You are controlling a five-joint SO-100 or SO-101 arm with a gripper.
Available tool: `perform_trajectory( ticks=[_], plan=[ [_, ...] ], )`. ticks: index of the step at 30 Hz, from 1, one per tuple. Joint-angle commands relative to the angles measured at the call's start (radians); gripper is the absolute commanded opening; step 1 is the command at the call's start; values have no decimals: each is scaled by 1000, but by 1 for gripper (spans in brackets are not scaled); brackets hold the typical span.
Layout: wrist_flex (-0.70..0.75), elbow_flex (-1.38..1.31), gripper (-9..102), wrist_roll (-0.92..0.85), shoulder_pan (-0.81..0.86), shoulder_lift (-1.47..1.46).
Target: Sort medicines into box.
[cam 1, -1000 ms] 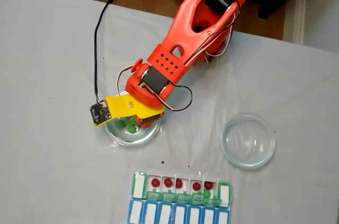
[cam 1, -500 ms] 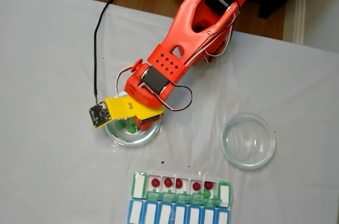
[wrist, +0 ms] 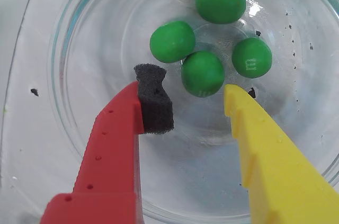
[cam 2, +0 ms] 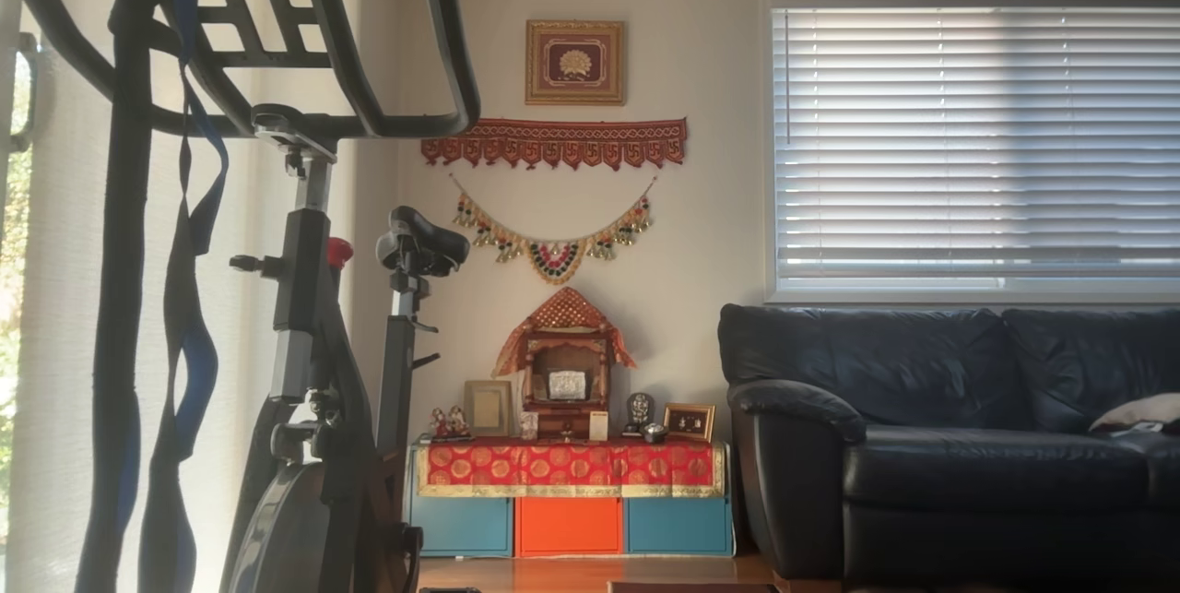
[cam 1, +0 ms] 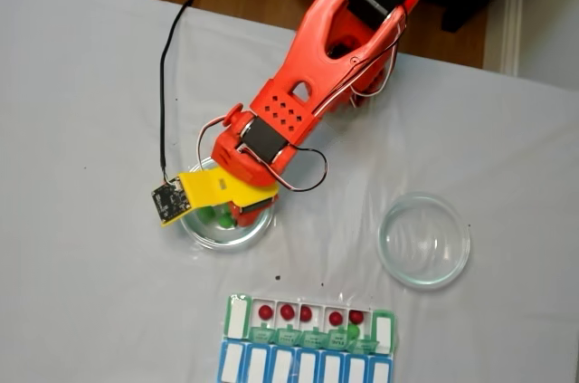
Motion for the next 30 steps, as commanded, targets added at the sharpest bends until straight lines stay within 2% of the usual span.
perform_trajectory(
  ticks=[1, 30],
  plan=[
    [-20, -3, 19, -8, -2, 14],
    [-118, 77, 16, -9, -11, 34]
  ],
)
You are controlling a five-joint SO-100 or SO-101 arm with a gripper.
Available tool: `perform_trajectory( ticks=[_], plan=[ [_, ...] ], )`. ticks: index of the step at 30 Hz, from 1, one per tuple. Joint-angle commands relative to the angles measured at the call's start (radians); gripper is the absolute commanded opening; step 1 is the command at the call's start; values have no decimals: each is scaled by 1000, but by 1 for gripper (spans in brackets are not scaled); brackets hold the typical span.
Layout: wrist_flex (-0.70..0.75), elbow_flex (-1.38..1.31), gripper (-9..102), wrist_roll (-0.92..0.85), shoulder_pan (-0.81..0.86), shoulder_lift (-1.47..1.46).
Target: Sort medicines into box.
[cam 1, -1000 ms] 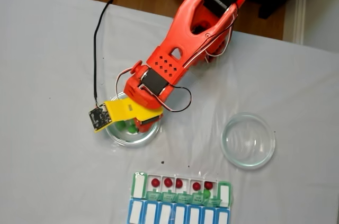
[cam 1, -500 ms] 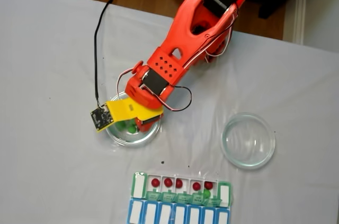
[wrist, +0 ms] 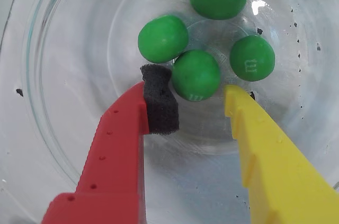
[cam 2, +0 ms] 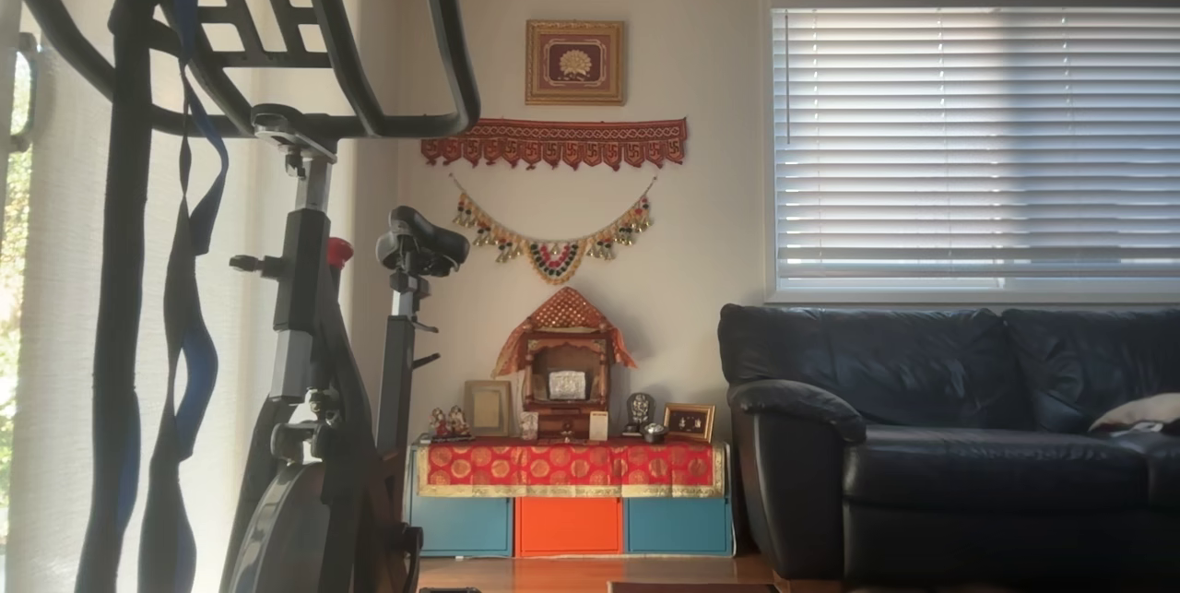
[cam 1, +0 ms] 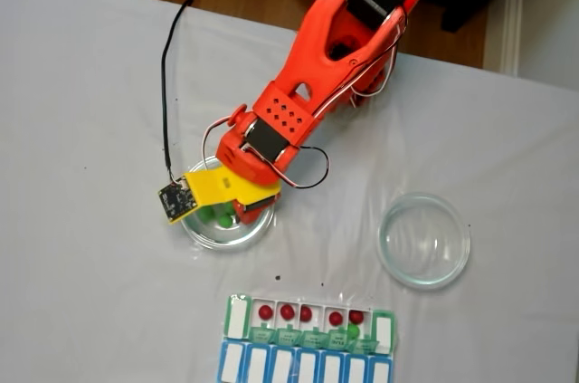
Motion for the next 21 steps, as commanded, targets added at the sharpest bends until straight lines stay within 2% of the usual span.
perform_trajectory(
  ticks=[1, 21],
  plan=[
    [-11, -12, 16, 0, -11, 44],
    [-23, -17, 17, 2, -2, 55]
  ],
)
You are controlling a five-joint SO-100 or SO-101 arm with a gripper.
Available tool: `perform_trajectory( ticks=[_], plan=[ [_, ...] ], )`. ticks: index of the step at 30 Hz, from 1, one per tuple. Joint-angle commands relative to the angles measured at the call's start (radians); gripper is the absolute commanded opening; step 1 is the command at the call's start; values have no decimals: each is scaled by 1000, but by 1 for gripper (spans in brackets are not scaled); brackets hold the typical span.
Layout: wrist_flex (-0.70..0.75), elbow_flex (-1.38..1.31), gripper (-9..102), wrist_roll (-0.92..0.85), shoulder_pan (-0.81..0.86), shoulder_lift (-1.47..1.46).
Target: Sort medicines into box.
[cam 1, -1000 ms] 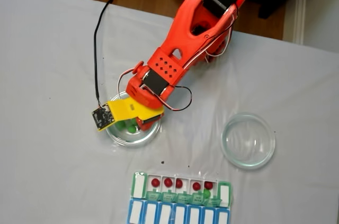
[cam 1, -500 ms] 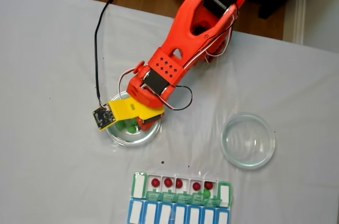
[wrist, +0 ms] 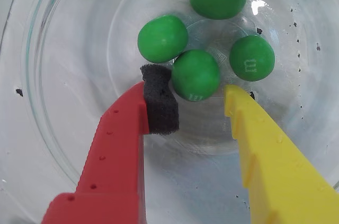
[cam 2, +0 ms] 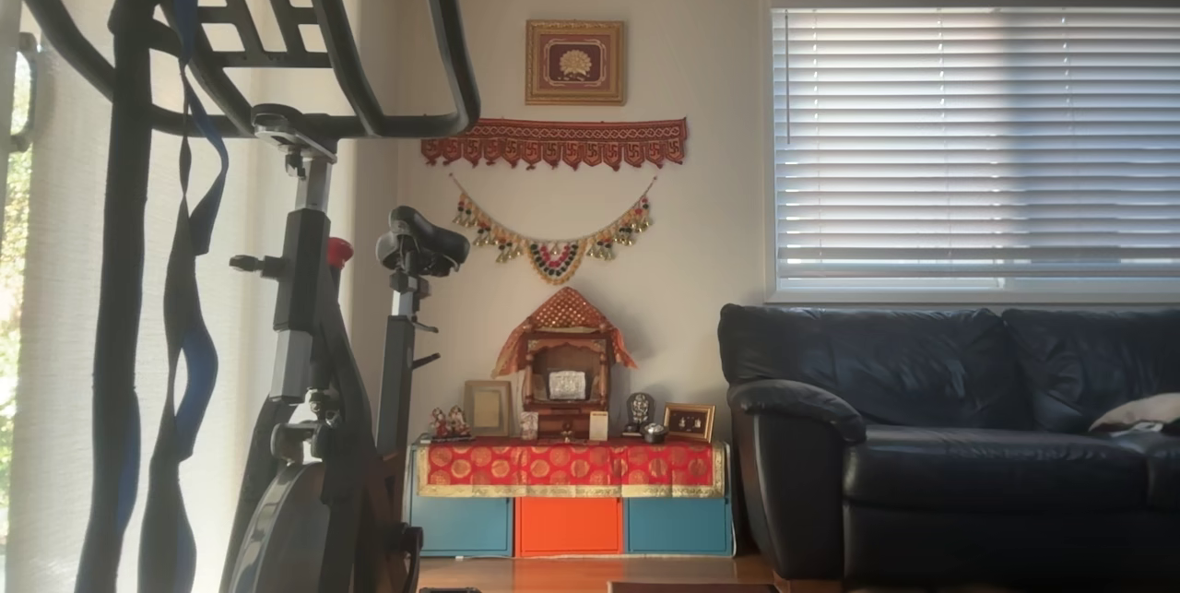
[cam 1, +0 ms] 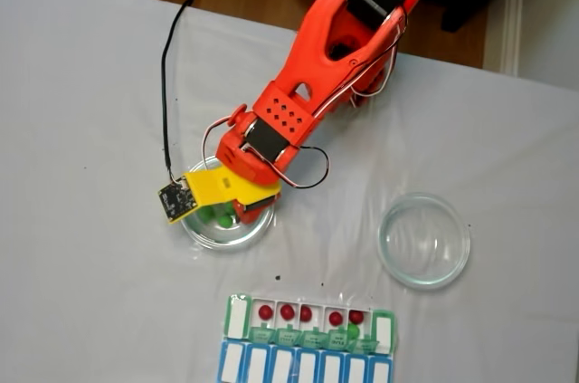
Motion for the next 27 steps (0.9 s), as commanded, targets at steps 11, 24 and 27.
perform_trajectory(
  ticks=[11, 24, 27],
  plan=[
    [-25, -20, 17, 11, 2, 67],
    [-69, 5, 16, 8, 6, 77],
    [-75, 9, 16, 9, 6, 78]
  ],
)
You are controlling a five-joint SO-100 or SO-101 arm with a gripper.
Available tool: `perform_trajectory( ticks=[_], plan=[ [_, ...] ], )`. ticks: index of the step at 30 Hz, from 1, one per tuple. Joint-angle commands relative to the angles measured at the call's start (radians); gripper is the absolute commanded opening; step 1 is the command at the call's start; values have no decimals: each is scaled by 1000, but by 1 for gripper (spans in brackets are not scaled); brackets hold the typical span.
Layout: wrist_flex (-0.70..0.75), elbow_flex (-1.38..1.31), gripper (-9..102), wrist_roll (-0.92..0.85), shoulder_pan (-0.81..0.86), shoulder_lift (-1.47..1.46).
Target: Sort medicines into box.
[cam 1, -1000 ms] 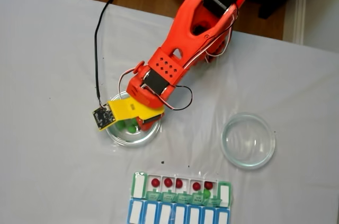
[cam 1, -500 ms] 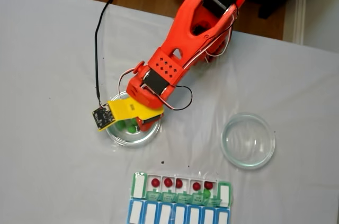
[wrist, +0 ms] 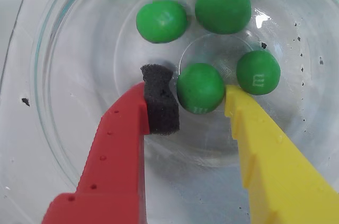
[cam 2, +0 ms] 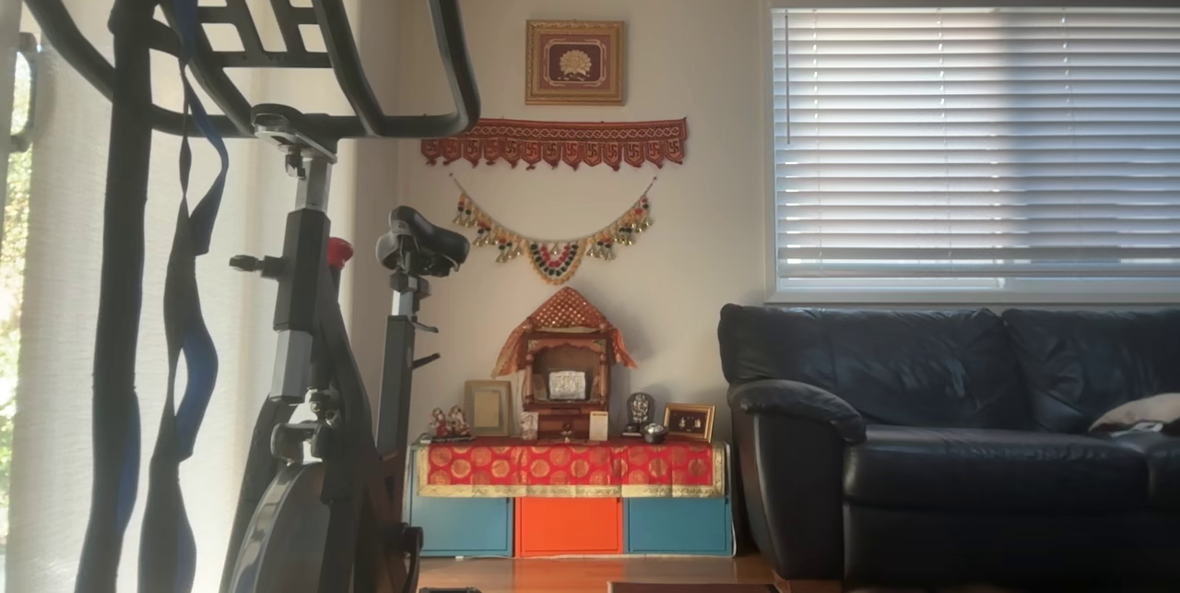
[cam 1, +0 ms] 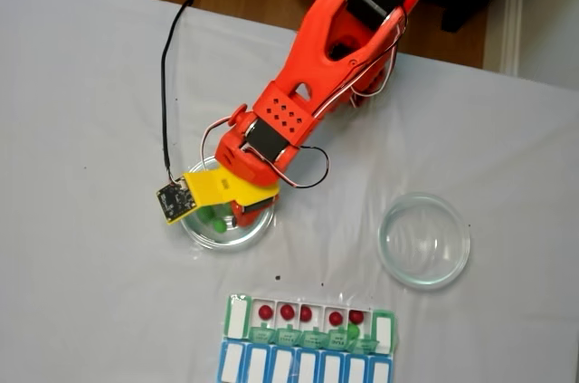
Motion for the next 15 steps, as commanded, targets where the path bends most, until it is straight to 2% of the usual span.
perform_trajectory(
  ticks=[1, 4, 15],
  plan=[
    [-14, -9, 15, 11, 5, 77],
    [-31, 0, 8, 25, 2, 77],
    [-9, 5, 1, 15, 0, 86]
  ],
)
